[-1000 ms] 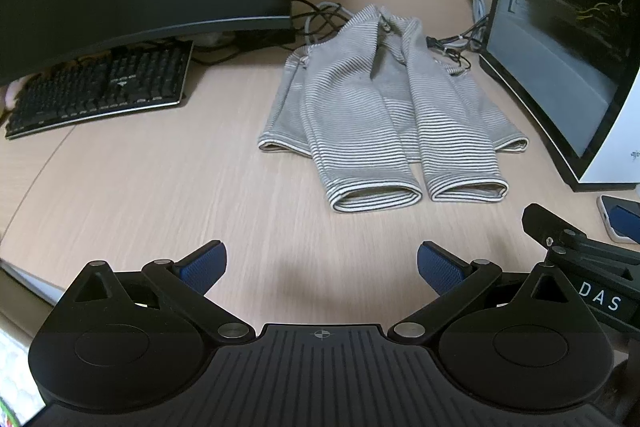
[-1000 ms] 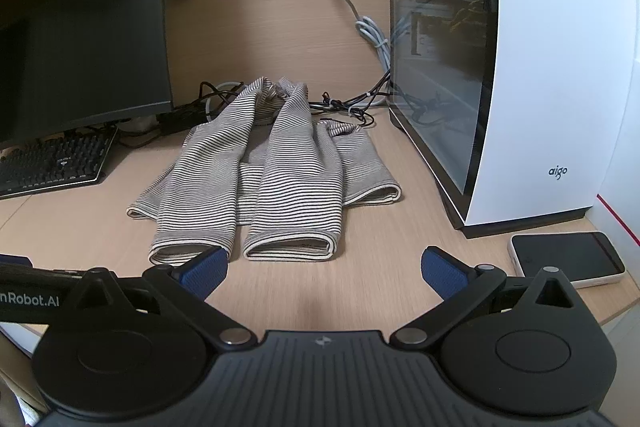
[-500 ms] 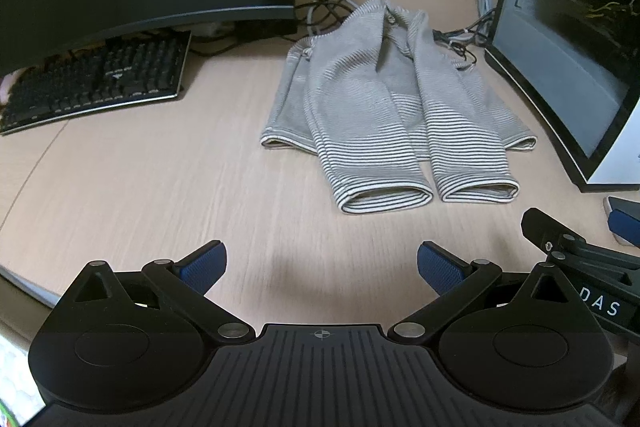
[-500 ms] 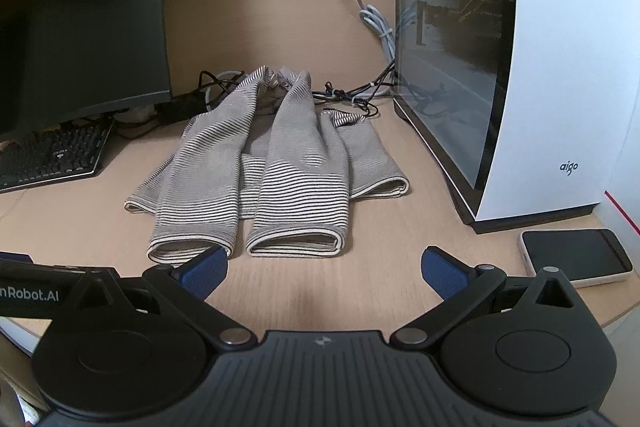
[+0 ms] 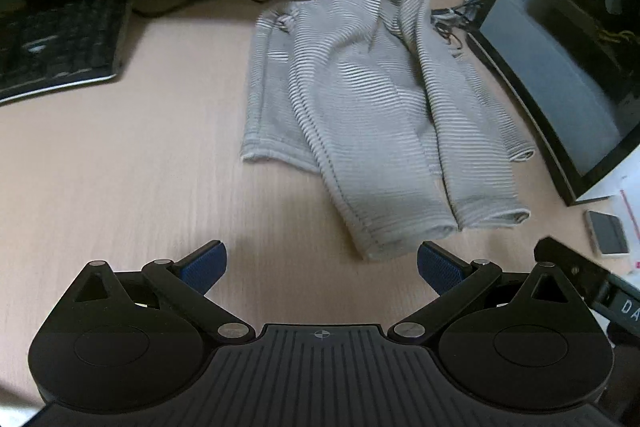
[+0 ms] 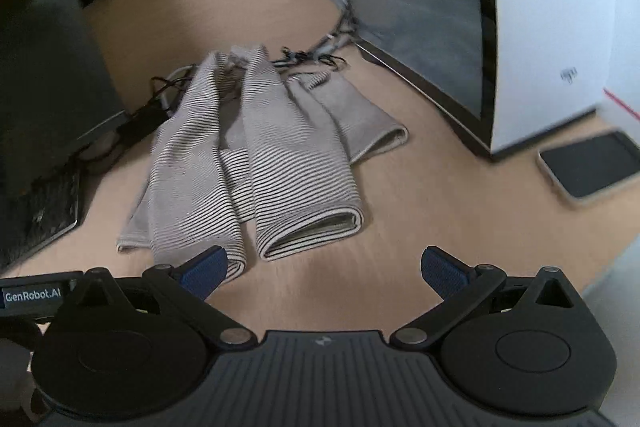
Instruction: Fold clothes
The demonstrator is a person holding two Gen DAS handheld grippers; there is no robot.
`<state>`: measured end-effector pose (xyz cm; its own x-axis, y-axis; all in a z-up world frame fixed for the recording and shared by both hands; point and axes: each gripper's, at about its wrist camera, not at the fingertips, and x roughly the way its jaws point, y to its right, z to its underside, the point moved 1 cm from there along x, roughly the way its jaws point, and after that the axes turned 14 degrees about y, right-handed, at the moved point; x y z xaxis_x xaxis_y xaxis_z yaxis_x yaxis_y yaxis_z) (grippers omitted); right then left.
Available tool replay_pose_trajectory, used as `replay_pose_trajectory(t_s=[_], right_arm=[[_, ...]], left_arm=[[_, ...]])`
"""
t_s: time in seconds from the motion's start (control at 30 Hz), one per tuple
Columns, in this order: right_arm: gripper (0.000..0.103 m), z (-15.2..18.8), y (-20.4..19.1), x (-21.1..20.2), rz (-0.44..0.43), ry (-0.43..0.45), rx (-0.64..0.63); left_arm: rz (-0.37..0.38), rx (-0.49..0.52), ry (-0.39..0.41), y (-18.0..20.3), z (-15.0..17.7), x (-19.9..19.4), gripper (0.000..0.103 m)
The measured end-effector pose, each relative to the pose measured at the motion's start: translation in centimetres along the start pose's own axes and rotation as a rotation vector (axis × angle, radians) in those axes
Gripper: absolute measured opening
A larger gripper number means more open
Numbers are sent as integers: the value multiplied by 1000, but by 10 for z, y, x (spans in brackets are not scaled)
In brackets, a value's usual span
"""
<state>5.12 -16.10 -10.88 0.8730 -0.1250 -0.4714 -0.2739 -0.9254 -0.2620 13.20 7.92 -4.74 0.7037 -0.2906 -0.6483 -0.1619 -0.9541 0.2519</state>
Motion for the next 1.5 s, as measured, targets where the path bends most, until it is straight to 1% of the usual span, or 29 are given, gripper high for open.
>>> replay_pose_trajectory(t_s=[0.07, 0.13, 0.2, 0.3, 0.33, 0.43, 0.57, 0.63, 0.7, 0.77, 0.8, 0.83, 0.97, 1.03, 1.1, 1.17, 1.23, 1.27, 1.33, 1.37, 1.4, 1.43, 1.47, 1.5], right_arm=[[103, -2, -4, 4, 41, 14, 7], [103, -8, -8, 11, 69, 43, -23], [103, -17, -12, 24, 77, 61, -71], [103, -34, -14, 53, 61, 69, -114], [103, -42, -14, 67, 47, 74, -115], [103, -63, -13, 117, 10, 82, -109], [103, -87, -13, 189, -73, 50, -48], [103, -87, -13, 216, -114, 29, -21], [103, -80, -17, 225, -140, -2, -42], [103, -72, -22, 234, -165, -34, -64], [103, -67, -24, 233, -180, -48, -92], [103, -64, -25, 227, -198, -63, -121], [103, -54, -19, 194, -268, -148, -152], [103, -48, -14, 167, -297, -189, -150], [103, -40, -9, 142, -302, -217, -146], [103, -29, -6, 117, -300, -235, -157], [103, -21, -10, 100, -291, -246, -191], [103, -18, -13, 94, -281, -248, -214], [103, -13, -21, 85, -258, -241, -254], [103, -10, -24, 82, -245, -233, -264], [103, -8, -27, 80, -235, -223, -277], [103, -6, -29, 80, -224, -211, -297], [101, -5, -32, 80, -211, -199, -320], [95, -5, -34, 78, -204, -184, -338]], left_arm=[[79, 13, 2, -4, -16, 13, 103], [141, 27, 30, -4, -32, 30, 103], [157, 9, 52, -3, -50, 50, 103], [169, -34, 66, 0, -69, 84, 103], [163, -39, 67, 1, -72, 96, 103], [80, -20, 84, 8, -74, 125, 103], [20, 46, 134, 16, -67, 134, 103], [-2, 92, 151, 20, -63, 136, 103], [-13, 160, 149, 23, -55, 132, 103], [-56, 156, 124, 20, -50, 128, 103], [-64, 137, 116, 17, -48, 123, 103], [-55, 113, 107, 12, -47, 116, 103], [-3, 22, 56, -10, -33, 81, 103], [49, 0, 19, -16, -19, 60, 103], [107, -21, -22, -23, -3, 36, 103], [149, 1, -46, -28, 10, 17, 103], [174, 41, -48, -29, 15, 12, 103], [183, 53, -41, -30, 14, 12, 100], [186, 66, -28, -31, 7, 17, 74], [182, 72, -27, -31, 2, 20, 42], [182, 68, -29, -33, -3, 22, 14], [201, 45, -17, -37, -12, 20, 12], [229, 15, 4, -43, -22, 17, 12], [235, -11, 50, -51, -36, 9, 12]])
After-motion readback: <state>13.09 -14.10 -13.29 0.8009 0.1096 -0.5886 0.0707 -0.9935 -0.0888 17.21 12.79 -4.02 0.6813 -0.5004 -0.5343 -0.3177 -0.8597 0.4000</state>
